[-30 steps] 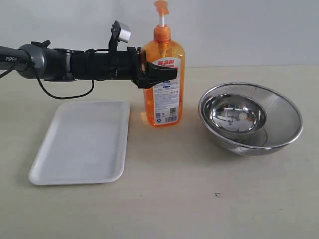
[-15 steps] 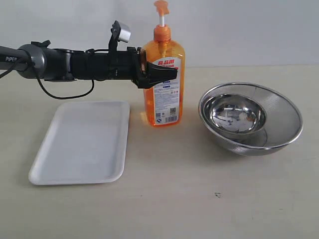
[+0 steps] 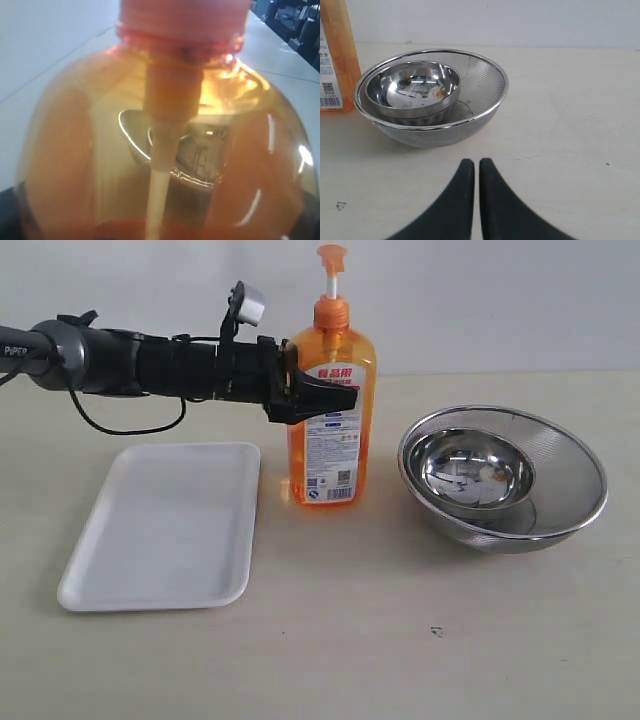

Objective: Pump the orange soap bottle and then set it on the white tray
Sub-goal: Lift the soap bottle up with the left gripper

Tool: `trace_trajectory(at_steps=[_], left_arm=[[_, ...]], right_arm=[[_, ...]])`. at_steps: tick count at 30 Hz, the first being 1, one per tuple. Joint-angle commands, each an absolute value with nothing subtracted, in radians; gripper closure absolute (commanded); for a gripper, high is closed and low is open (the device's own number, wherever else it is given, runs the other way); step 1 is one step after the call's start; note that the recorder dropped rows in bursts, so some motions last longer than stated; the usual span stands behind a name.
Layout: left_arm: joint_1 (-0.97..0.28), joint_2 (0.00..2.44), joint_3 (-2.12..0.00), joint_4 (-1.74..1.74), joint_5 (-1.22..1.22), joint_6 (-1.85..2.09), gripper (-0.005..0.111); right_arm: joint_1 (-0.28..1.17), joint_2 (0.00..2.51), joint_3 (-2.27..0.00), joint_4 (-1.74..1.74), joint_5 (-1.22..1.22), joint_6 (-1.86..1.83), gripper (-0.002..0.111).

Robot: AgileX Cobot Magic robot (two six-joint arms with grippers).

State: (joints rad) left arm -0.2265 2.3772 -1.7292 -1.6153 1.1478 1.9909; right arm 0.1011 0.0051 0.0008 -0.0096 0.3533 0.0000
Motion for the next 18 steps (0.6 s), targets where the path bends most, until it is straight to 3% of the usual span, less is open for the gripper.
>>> trace_trajectory(at_steps=[1,9,18], left_arm=[[-0.23,2.29,-1.736,-1.549,1.177,1.943,0.102],[-0.23,2.196,-1.727,-1.466,1.065,1.823,0.102],[-0.23,2.058,-1.567,-1.544,0.783,1.821,0.102]], right_arm=[[0.101,0.0,0.0,-0.011,0.343,0.0,0.107],[0.101,0.0,0.0,-0.011,0.343,0.0,0.107],[0.101,0.0,0.0,-0.011,0.348,0.0,0.107]])
